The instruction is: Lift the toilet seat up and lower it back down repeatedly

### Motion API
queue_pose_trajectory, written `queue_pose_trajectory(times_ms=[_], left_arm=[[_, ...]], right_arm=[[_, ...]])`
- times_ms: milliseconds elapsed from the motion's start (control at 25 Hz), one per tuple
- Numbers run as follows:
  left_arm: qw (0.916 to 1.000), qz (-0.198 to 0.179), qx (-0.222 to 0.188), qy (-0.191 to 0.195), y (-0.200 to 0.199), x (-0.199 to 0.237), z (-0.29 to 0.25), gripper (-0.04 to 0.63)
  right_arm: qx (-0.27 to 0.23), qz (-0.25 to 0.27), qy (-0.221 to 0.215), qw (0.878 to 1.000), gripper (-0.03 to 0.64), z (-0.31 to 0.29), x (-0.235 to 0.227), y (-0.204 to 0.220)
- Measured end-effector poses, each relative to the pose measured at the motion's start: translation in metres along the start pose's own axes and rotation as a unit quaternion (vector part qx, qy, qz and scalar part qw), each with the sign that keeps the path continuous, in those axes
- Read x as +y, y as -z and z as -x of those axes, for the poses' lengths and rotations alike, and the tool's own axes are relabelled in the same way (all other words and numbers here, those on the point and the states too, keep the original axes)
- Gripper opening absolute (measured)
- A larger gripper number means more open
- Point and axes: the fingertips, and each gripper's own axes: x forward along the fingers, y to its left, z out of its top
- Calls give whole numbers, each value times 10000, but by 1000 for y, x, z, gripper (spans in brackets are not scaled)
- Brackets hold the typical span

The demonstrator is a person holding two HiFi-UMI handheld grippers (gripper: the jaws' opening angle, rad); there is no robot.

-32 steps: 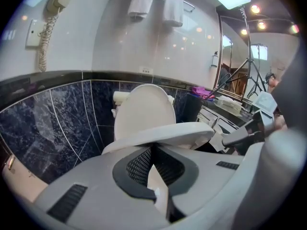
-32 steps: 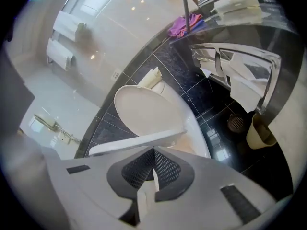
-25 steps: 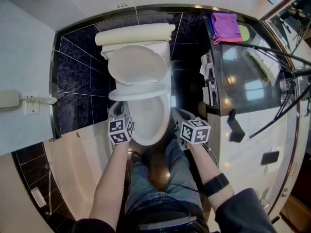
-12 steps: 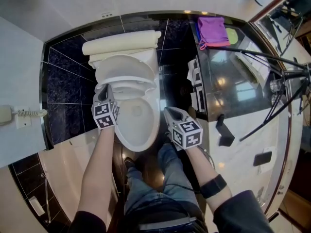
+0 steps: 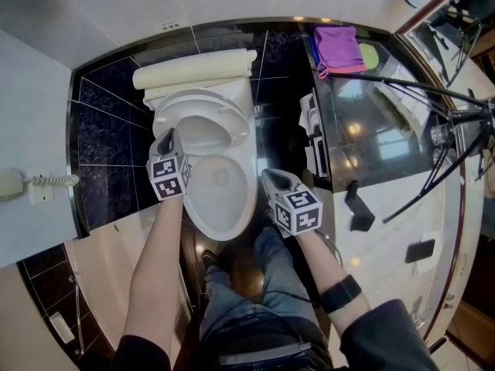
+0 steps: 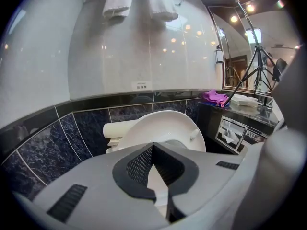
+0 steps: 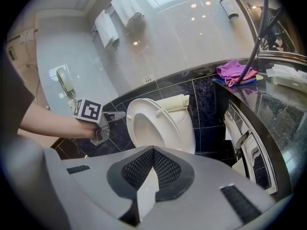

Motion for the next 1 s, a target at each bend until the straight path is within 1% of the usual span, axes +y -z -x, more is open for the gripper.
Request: queue_pose_trajectory(times_ms=[120,280,440,560,680,800,1000], left_arm=[[9999,-44,57,127,-1,-9,21,0],[9994,-252,28,238,2,-15,53,0],[9981,-317,34,518,3,-26,103,0],[9974,-325,-92,644,-7,-27,141,0],[9960,-329,-108,818,-14,-33,182,0],[9948,-428,-154,915,-12,-35,219,0],[9936,-379,-312,1021,-11,-32,274,0]], right_arm=[[-62,111,-5,9999,15,1,9,-7],[-146,238,39,9996,15,9,20,-14],[-190,329,89,9992,15,29,39,-15],[-290,455,137,9984,15,45,54,-21],[-326,599,224,9974,15,66,72,-19],[-352,762,356,9958,15,86,86,-11],[-479,1001,479,9927,17,114,110,-6]])
